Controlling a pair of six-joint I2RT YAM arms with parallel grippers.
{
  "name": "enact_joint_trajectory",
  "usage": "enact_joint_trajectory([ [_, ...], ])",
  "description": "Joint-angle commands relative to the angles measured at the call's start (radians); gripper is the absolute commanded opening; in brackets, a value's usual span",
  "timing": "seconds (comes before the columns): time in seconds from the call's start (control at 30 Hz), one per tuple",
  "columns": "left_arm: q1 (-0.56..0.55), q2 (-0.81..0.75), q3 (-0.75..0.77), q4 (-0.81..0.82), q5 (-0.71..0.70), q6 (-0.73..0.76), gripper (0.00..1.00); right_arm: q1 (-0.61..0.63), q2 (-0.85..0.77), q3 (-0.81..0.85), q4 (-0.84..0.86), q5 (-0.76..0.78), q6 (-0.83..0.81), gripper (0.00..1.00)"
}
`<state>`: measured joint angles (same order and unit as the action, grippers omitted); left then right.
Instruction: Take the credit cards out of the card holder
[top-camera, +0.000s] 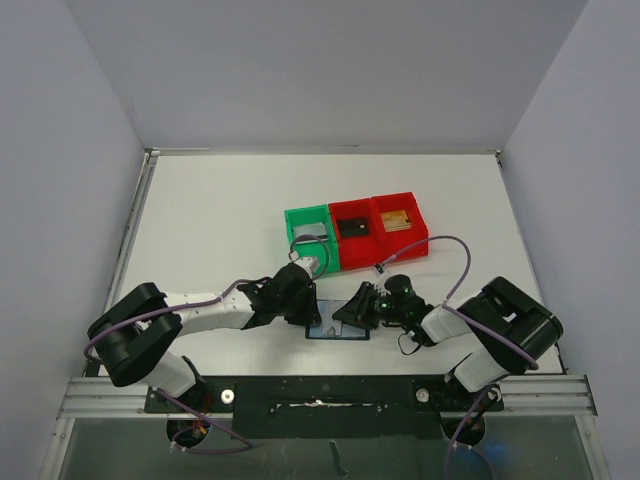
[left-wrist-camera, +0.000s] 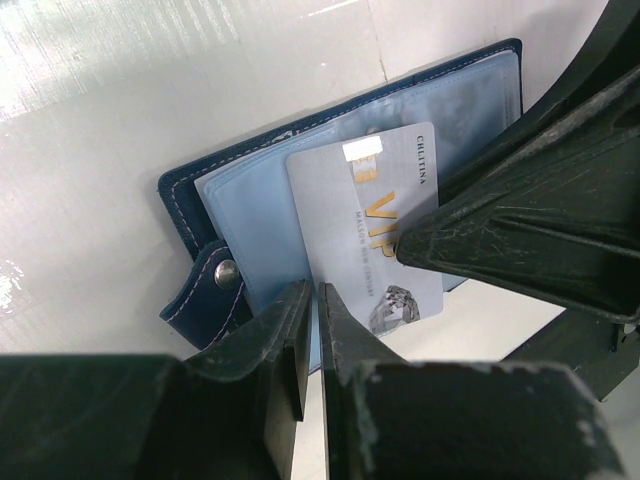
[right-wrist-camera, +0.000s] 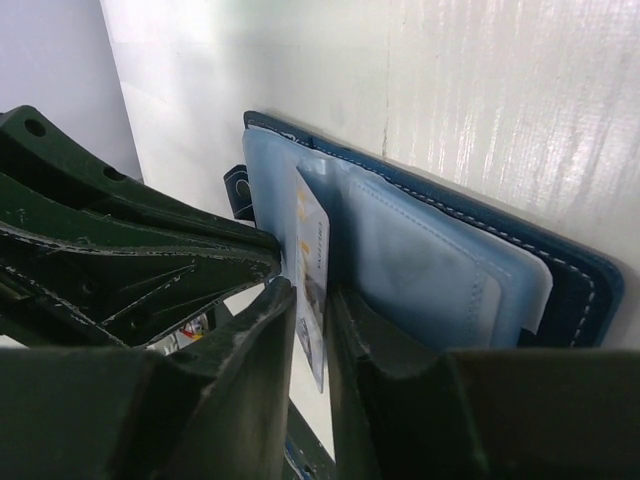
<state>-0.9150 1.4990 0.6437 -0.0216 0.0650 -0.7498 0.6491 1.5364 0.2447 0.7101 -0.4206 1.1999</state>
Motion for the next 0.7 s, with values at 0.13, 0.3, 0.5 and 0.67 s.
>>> enact_joint_trajectory([
  [0.13,0.001,-0.005,-0.023,-0.032,-0.012,0.022,0.09,0.034,0.028,0.01,0.046,0.031,0.004,0.28],
  [0.3,0.001,-0.009,-0.03,-0.027,-0.011,0.018,0.09,0.047,0.03,-0.026,0.085,0.059,0.03,0.25],
  [0.5,0.001,-0.013,-0.024,-0.044,-0.019,0.02,0.09,0.043,0.01,-0.039,0.067,0.076,0.028,0.21],
  [0.67,0.001,-0.024,-0.024,-0.04,-0.024,0.015,0.09,0.043,-0.014,-0.042,0.034,0.083,0.026,0.24],
])
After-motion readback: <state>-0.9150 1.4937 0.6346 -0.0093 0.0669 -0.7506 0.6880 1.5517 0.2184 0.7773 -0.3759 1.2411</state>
